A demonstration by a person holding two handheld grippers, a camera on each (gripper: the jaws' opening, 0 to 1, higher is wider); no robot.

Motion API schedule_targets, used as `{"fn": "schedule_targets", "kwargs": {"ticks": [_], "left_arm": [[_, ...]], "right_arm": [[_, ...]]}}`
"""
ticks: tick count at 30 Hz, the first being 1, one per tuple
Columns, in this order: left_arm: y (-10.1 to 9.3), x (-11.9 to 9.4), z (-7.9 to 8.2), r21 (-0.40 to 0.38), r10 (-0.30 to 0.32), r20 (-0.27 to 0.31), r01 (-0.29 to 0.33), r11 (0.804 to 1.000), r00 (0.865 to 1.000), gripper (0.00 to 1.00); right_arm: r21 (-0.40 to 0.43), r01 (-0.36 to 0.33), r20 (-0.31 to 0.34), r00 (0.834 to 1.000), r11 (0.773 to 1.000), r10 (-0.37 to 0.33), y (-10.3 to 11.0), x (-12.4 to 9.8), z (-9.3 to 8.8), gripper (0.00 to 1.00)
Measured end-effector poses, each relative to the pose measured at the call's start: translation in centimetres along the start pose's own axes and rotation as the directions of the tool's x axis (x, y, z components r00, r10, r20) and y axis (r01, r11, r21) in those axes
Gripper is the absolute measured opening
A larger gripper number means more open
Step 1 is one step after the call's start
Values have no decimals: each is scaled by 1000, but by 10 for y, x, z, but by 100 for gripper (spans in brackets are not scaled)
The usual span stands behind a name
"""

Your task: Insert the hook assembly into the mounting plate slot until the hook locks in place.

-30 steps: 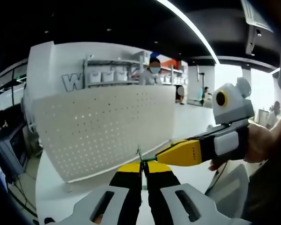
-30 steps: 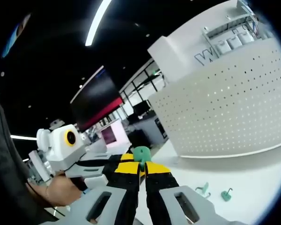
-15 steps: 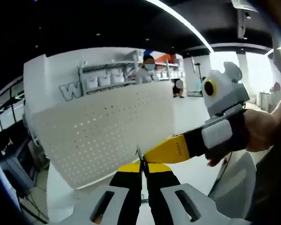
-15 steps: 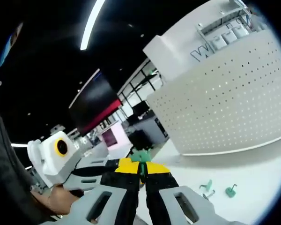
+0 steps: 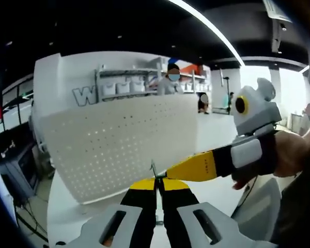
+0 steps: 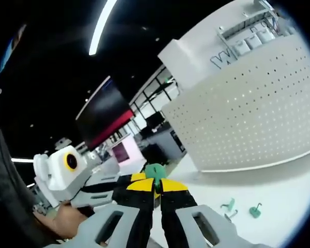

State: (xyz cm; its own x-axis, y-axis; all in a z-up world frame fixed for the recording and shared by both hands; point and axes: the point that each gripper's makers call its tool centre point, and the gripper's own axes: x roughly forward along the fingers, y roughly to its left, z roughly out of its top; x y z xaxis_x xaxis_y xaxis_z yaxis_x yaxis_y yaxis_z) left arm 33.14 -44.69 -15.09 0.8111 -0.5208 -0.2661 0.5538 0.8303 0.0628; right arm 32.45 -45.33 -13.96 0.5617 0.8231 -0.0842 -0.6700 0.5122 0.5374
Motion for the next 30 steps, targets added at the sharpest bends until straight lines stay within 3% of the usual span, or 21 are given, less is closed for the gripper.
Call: {"fn": "schedule_targets", "kwargs": {"ticks": [10,17,24,26,30], "left_arm": [[0,0,0,-1,5,0,-5,1000,1000,2],[-3,4,-8,3,-17,-20,18,1000,1000,3],[-8,9,-15,93,-32,-40,36,995,999,5],[-8,10,-16,90,-41,-52,45,995,998,6],[-9,11,-18,0,-71,-45,72,997,996,9]], "right_arm": [[15,1,2,1000,1000,-1,1,1,0,1],[-46,16,-40,999,999,-18,-3,0,-6,0],[-76,36,-52,998,996,-40,-9,-1,-12,0],[-86,45,-53,997,995,-50,-12,-2,-12,0],[-97,59,-52,997,994,-64,-16,-3,-12,0]]}}
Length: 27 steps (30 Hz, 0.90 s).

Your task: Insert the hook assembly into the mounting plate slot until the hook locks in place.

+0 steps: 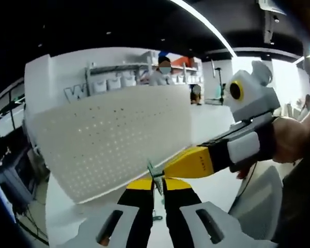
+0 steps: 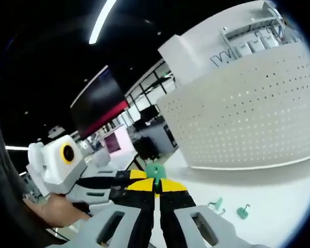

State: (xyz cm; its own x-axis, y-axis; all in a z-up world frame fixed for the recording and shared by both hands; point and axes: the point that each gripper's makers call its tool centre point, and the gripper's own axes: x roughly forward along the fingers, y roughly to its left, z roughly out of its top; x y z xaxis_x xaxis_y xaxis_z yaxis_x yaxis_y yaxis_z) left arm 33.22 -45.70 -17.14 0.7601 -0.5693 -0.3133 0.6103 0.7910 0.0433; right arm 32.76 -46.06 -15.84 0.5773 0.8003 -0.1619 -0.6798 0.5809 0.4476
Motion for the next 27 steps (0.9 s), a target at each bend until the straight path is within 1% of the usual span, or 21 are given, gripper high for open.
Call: {"fn": "schedule_targets", "kwargs": {"ticks": [2,5,7,9,11,12,14,16,18,20,23,27], "left_arm": [[3,-1,0,-29,8,9,-8,1000,1000,15],[5,0,-2,-30,13,4,-13,999,1000,28],[4,1,-4,-38,8,-2,-8,999,1000,35],[2,2,-8,-67,-7,-10,6,998,1000,39],[1,3,-10,-90,-13,-16,12,996,1000,44],[0,3,-10,-100,-17,-13,15,995,1000,46],[-2,3,-12,-117,-24,-15,22,993,1000,51],[-3,3,-13,-129,-29,-17,27,991,999,56],[-5,4,-13,-178,-44,-16,41,983,999,61],[-7,4,-12,-204,-51,-8,48,978,999,67],[-10,4,-12,-216,-63,-10,59,975,998,71],[-13,3,-14,-222,-71,-14,66,973,997,71]], "right_arm": [[-13,9,4,1000,1000,-9,-3,-1,0,0],[-22,15,18,1000,1000,-15,-5,-3,3,0],[-44,23,18,1000,999,-22,-7,-3,4,0],[-87,43,30,999,995,-40,-12,-4,8,0],[-115,56,28,998,992,-53,-15,-5,9,0],[-154,72,26,997,985,-69,-19,-5,10,0],[-158,85,36,996,984,-80,-23,-6,13,0],[-165,112,55,993,980,-104,-31,-8,19,0],[-184,142,72,989,973,-131,-39,-10,25,0],[-200,164,86,985,966,-150,-46,-11,31,0],[-231,211,115,975,950,-189,-58,-14,42,0],[-244,262,155,961,934,-229,-75,-18,60,0]]}}
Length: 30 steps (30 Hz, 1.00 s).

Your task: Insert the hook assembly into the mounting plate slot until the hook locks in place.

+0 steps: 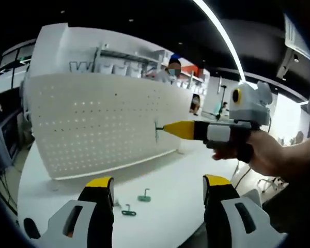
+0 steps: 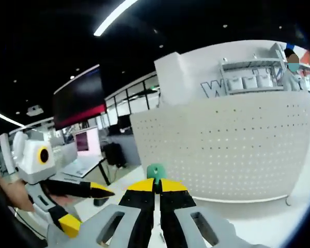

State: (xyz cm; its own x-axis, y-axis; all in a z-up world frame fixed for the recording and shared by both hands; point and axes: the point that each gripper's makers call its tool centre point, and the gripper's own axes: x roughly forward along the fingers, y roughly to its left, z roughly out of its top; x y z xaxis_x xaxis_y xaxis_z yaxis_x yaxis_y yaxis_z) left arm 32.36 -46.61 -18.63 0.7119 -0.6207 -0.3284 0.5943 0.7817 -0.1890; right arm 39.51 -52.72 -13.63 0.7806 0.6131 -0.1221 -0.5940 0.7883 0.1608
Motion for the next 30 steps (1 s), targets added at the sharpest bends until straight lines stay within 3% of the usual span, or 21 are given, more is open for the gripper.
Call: {"fn": "schedule_targets", "kwargs": {"ticks": [11,14,22,30], "left_arm": [[4,-2,-10,-34,5,-22,-6,999,1000,71],[8,-1,-16,3,22,-50,-22,1000,998,71],[5,5,-22,3,9,-73,-8,1000,997,81],[6,4,-28,54,13,-115,-7,999,993,89]], "right_arm": [[-46,125,52,991,991,-122,-50,7,25,0],[-49,154,62,987,987,-151,-62,9,28,0],[-56,225,87,972,973,-220,-90,17,41,0],[-60,292,164,946,954,-279,-118,37,74,0]]}}
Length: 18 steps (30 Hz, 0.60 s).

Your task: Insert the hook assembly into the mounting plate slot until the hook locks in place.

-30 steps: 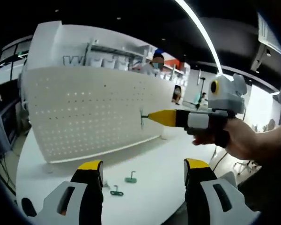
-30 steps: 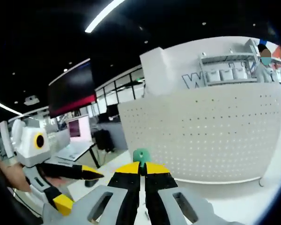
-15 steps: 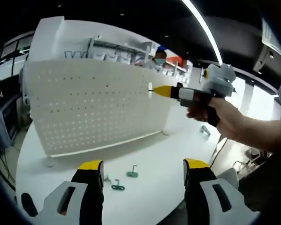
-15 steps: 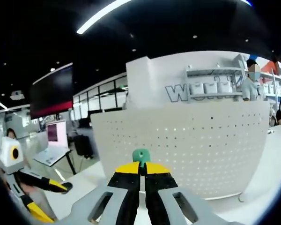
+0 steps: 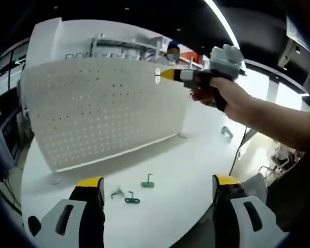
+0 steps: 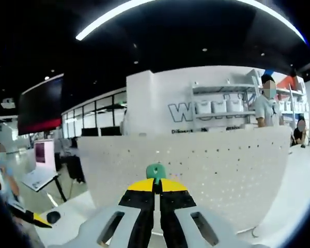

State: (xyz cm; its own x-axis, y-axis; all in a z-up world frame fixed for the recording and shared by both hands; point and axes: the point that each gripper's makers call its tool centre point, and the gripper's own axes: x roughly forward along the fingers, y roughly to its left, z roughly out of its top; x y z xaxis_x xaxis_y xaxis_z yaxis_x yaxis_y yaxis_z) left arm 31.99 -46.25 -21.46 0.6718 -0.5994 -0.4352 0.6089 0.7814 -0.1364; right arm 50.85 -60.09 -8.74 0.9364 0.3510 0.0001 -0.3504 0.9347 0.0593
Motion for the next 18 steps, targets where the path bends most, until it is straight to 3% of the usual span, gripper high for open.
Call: {"fn": "schedule_targets", "kwargs": {"ticks": [8,18], "left_arm": [[1,0,4,-10,-9,6,9,1000,1000,94],[9,-2,3,-22,6,3,-6,1000,1000,95]], "right_arm": [[-16,28,29,999,999,-28,-12,21,15,0],[-32,24,73,997,999,-22,-6,49,26,0]]}}
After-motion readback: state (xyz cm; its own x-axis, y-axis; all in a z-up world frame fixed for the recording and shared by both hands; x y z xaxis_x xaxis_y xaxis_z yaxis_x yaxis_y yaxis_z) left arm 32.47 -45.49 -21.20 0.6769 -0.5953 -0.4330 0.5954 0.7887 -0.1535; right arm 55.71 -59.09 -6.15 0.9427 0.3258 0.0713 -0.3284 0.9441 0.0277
